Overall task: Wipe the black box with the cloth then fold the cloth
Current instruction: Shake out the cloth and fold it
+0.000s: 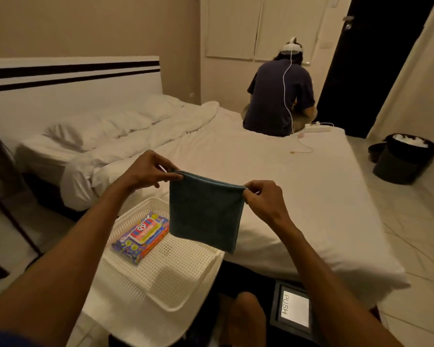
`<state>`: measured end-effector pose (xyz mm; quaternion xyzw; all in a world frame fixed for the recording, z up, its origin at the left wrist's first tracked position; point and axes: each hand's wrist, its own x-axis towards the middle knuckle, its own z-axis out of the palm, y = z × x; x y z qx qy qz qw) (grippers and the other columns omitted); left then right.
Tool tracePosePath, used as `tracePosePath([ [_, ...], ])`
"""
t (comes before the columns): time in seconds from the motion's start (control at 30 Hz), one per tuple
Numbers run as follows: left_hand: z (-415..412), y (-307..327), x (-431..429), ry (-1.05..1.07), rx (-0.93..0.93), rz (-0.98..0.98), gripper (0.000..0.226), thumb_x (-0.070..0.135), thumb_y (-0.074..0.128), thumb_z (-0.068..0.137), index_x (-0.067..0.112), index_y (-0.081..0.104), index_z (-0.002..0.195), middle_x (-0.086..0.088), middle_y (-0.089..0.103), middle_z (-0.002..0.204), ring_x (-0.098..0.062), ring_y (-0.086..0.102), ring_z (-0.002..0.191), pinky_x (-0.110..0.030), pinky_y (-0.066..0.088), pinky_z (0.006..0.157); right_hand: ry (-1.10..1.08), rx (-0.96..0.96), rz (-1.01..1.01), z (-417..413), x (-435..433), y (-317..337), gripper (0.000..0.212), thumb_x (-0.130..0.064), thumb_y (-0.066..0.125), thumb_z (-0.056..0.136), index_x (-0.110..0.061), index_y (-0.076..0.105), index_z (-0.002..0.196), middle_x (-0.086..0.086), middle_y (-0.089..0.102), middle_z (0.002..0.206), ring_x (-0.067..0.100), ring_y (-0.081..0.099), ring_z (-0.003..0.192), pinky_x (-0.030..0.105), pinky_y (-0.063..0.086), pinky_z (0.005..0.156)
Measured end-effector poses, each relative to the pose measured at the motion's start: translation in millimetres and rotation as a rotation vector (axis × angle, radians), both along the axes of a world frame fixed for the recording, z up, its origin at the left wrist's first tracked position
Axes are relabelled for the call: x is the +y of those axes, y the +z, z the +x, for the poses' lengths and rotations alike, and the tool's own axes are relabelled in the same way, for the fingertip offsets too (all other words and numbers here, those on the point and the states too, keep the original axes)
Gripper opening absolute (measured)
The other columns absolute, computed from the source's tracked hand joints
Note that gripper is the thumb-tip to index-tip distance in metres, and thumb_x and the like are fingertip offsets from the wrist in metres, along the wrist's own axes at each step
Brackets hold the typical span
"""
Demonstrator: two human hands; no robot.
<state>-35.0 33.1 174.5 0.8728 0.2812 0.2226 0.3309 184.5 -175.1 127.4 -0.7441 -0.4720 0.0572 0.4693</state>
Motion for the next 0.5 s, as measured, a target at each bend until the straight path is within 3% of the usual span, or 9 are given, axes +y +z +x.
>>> tracePosePath([
  [0.13, -19.7, -12.7, 24.5, 0.097, -0.072, -0.070, 0.016, 0.016, 0.079, 0.078, 0.014, 0.076, 0.094, -0.007, 0.074, 0.087, -0.019, 0.071, 0.077, -0.024, 0.058, 0.054, -0.014, 0.017, 0.044, -28.1, 29.1, -15.8, 0.013, -0.015, 0.065, 0.092, -0.013, 0.077, 0.095, 0.000, 0.074, 0.086, 0.009, 0.064, 0.074, 0.023, 0.056, 0.073],
  [0.27, -46.8, -41.8, 39.8, 0.129, -0.033, -0.196, 0.021, 0.005, 0.083, 0.071, 0.026, 0.079, 0.070, -0.003, 0.075, 0.068, -0.012, 0.071, 0.062, -0.024, 0.059, 0.059, 0.002, -0.054, 0.113, -64.4, 28.4, -49.2, 0.014, -0.016, 0.065, 0.083, -0.018, 0.077, 0.089, -0.007, 0.072, 0.079, 0.006, 0.064, 0.067, 0.021, 0.054, 0.064],
  [0.37, -74.2, -99.4, 39.6, 0.132, 0.212, -0.159, 0.019, 0.006, 0.088, 0.065, 0.022, 0.079, 0.067, 0.010, 0.070, 0.055, -0.002, 0.063, 0.055, -0.020, 0.054, 0.058, 0.164, -0.208, -0.027, -102.2, 14.8, -101.7, 0.013, -0.021, 0.063, 0.075, -0.020, 0.074, 0.081, -0.001, 0.068, 0.080, 0.015, 0.062, 0.074, 0.028, 0.050, 0.065],
  [0.43, -91.8, -141.7, 31.5, 0.100, 0.451, -0.075, 0.015, 0.011, 0.089, 0.061, 0.018, 0.080, 0.071, 0.026, 0.062, 0.048, 0.009, 0.059, 0.052, -0.013, 0.046, 0.058, 0.305, -0.355, -0.248, -128.5, 7.7, -137.4, 0.010, -0.025, 0.063, 0.070, -0.020, 0.071, 0.071, 0.000, 0.066, 0.075, 0.021, 0.063, 0.074, 0.030, 0.050, 0.063],
  [0.5, -106.9, -173.7, 23.9, 0.051, 0.630, -0.056, 0.016, 0.014, 0.086, 0.061, 0.022, 0.080, 0.073, 0.027, 0.060, 0.048, 0.012, 0.058, 0.053, -0.011, 0.044, 0.057, 0.412, -0.481, -0.477, -150.9, 7.1, -161.9, 0.013, -0.030, 0.062, 0.062, -0.019, 0.070, 0.063, -0.001, 0.065, 0.066, 0.025, 0.065, 0.066, 0.030, 0.050, 0.060],
])
